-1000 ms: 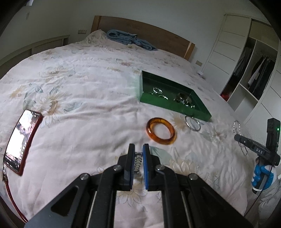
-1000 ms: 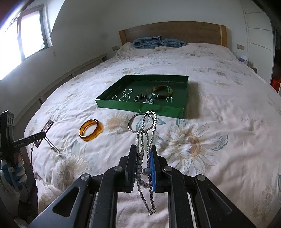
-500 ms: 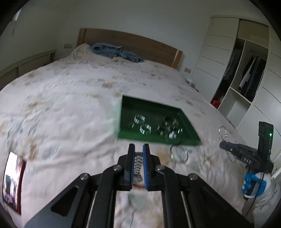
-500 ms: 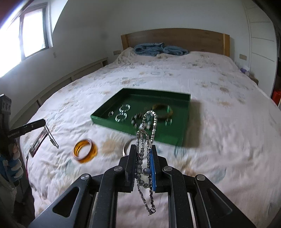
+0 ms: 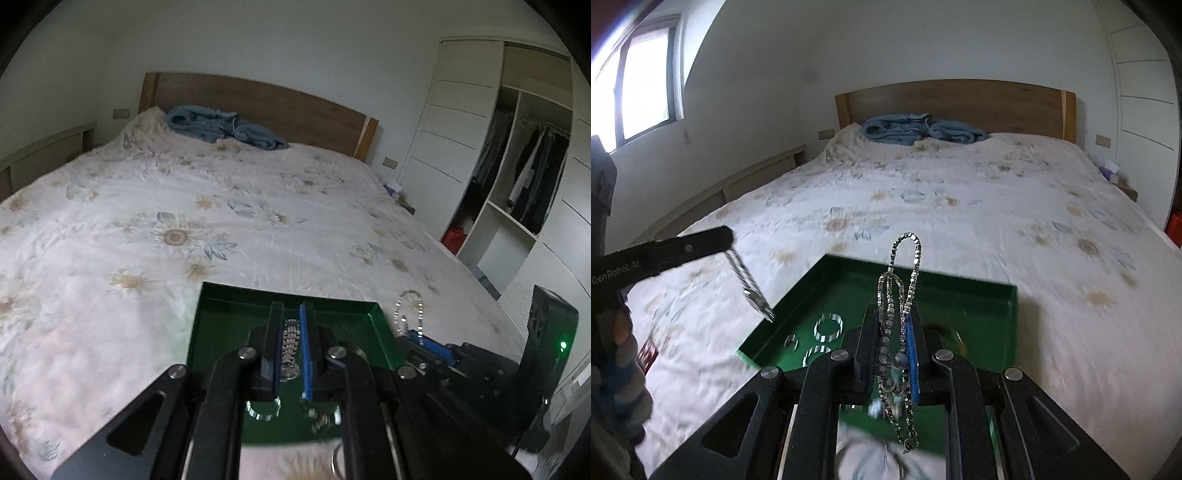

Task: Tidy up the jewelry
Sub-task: 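Carry the bracelet and necklace into the green tray and open both grippers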

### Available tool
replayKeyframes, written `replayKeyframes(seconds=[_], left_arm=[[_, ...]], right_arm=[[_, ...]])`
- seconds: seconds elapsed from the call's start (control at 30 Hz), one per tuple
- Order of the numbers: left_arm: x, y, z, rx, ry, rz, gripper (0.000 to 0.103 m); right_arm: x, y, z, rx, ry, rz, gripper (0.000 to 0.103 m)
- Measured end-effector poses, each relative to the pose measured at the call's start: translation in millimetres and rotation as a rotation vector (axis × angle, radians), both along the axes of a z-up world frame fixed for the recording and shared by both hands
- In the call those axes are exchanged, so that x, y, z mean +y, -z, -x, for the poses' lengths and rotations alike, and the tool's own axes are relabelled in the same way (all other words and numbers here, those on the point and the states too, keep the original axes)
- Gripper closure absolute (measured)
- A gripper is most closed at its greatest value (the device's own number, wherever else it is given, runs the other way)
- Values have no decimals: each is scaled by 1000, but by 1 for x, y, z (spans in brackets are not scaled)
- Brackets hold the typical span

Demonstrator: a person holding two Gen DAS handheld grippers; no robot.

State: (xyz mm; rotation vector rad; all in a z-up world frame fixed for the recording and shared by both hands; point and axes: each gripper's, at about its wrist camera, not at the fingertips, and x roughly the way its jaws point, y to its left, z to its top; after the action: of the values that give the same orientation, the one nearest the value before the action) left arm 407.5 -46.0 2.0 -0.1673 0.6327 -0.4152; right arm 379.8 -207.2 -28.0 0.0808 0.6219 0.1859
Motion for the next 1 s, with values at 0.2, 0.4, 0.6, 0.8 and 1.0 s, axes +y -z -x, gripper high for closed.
replayKeyframes(seconds=[0.2,0.4,0.6,0.8,1.0], left_arm=[[-23,50,-41,103,10,-50,95],[-32,101,-48,172,22,-125,95],[-38,131,-50,225,24,-182,95],[-36,138,-51,263,6,-191,92],[-32,131,-50,270,-8,-181,78]], right_arm=[[4,26,-45,35,33,-16,89],[2,66,-69,141,51,-7,89],[-3,89,-74,218,71,4,89],[-10,97,-74,257,102,-6,88],[-9,92,-71,269,94,4,63]])
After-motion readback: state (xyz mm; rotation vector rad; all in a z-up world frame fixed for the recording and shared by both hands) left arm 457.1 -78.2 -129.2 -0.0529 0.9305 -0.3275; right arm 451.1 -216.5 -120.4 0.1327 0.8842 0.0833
